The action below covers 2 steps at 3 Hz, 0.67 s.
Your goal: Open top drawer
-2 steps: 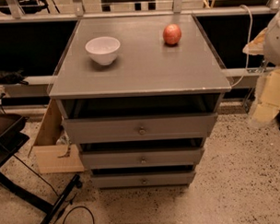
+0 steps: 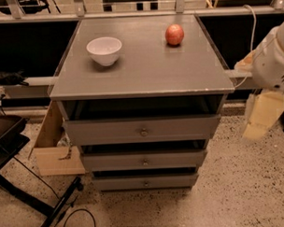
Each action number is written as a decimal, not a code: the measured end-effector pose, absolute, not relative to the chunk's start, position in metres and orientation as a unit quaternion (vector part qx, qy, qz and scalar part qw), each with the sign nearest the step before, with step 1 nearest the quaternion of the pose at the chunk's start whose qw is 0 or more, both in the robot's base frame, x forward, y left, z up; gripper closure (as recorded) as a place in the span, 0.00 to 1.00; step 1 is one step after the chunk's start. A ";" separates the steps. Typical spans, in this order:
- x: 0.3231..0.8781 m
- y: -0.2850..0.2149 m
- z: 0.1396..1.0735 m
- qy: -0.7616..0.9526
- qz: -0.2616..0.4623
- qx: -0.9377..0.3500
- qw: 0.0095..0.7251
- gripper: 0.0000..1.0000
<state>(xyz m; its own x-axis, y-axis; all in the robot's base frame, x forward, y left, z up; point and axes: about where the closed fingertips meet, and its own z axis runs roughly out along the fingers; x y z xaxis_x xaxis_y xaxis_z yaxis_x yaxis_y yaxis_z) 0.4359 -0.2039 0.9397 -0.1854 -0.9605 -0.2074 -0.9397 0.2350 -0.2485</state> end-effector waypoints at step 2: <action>0.467 -0.173 0.845 0.750 -0.042 -0.642 0.153 0.00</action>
Offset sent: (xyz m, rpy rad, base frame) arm 0.0649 0.0464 -0.1591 -0.0718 0.0061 0.0743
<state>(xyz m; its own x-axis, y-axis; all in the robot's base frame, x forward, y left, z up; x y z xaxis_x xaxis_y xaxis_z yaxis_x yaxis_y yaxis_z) 0.4668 -0.1727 0.8453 -0.1296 -0.9760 -0.1752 -0.9503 0.1727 -0.2589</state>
